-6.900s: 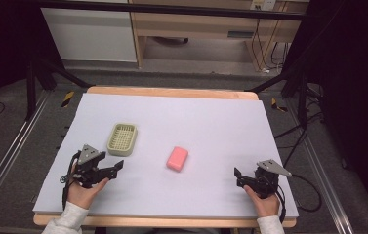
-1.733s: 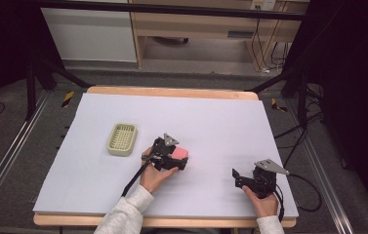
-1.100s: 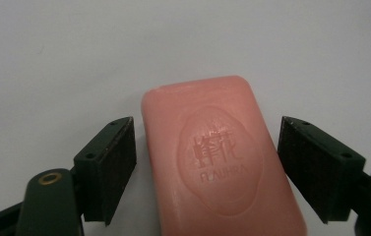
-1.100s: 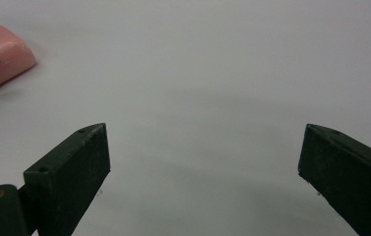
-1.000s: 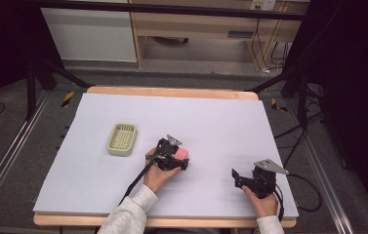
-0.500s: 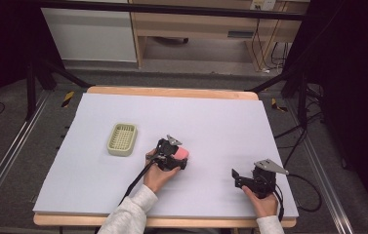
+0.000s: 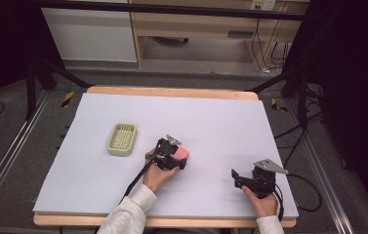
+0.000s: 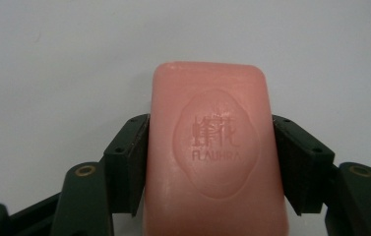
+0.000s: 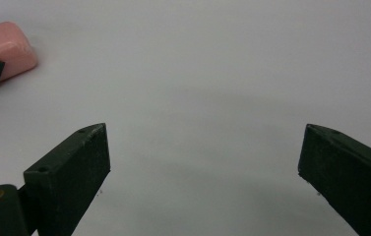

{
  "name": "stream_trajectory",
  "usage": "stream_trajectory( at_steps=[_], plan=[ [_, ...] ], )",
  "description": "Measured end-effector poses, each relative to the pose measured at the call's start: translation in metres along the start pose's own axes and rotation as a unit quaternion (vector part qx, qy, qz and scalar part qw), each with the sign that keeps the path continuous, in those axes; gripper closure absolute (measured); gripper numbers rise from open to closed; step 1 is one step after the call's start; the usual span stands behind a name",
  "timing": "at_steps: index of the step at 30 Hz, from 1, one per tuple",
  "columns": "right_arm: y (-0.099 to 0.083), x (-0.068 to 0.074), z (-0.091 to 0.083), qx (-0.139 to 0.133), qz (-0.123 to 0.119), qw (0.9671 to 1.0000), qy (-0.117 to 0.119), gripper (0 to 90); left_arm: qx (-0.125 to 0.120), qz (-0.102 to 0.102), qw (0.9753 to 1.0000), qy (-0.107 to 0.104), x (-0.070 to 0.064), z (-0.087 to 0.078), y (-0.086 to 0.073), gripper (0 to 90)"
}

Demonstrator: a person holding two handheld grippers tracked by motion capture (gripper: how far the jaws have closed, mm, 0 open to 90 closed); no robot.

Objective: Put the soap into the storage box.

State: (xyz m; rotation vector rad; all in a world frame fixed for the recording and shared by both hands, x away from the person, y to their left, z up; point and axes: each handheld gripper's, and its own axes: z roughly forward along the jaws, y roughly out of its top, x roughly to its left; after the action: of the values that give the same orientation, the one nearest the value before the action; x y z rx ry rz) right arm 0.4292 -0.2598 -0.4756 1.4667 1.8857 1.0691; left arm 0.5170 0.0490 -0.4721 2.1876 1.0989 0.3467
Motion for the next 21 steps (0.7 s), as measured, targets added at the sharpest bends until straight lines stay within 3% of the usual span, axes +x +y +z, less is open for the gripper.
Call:
stream_trajectory(
  at_steps=[11, 21],
  plan=[
    [0.0001, 0.0005, 0.0005, 0.001, 0.0, 1.0, 0.002, 5.6, 0.009, 0.02, 0.9996, 0.017, -0.0049, 0.0014, 0.0011, 36.9],
    [0.0, 0.0003, 0.0006, 0.001, 0.001, 1.0, 0.002, 5.7, 0.011, 0.022, 0.9996, 0.012, -0.0041, 0.001, 0.0013, 37.3]
  ],
)
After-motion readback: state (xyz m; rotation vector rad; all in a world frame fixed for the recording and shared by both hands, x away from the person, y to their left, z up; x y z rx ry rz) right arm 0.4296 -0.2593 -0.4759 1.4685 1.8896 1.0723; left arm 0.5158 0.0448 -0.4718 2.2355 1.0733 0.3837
